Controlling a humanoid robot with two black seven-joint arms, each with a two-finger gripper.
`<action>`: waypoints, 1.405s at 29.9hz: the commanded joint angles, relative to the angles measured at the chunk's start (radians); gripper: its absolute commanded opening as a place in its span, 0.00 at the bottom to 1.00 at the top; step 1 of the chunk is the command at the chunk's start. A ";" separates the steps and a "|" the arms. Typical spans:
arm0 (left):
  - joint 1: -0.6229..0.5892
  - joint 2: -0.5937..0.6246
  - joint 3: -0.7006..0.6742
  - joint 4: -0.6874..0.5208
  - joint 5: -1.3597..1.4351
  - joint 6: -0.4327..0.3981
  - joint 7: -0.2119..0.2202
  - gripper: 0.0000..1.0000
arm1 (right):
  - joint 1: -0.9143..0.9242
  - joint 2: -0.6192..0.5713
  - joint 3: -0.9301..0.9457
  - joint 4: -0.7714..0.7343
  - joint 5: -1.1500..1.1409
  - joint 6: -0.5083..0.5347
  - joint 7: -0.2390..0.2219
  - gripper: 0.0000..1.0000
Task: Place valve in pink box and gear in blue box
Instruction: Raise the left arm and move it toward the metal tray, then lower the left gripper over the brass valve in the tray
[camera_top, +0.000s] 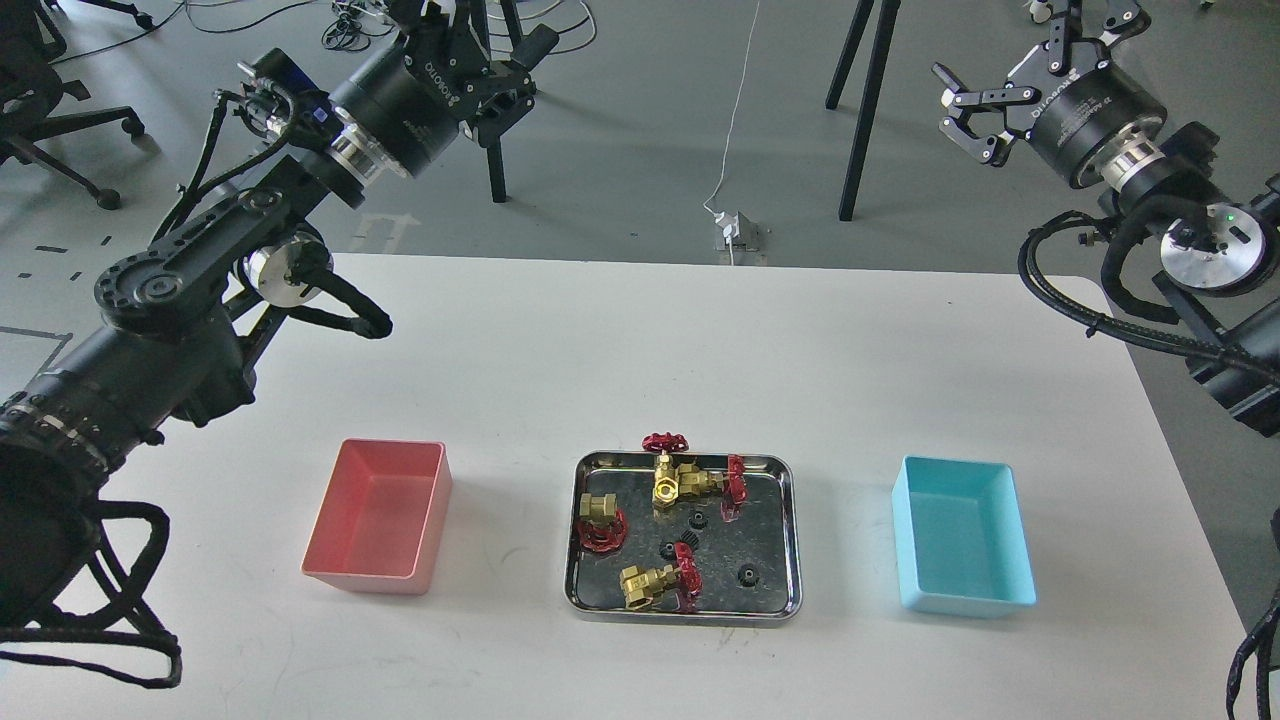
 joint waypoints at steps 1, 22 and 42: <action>0.007 -0.005 -0.006 0.007 -0.002 0.000 0.000 1.00 | -0.011 0.010 0.020 -0.006 0.001 0.000 0.001 1.00; -0.033 -0.012 -0.134 -0.073 -0.302 0.000 0.000 1.00 | 0.084 -0.044 0.176 0.011 0.022 0.000 -0.008 1.00; -0.748 0.207 1.357 -0.641 0.743 0.231 0.000 0.99 | 0.066 0.079 0.182 0.213 0.007 -0.189 -0.025 1.00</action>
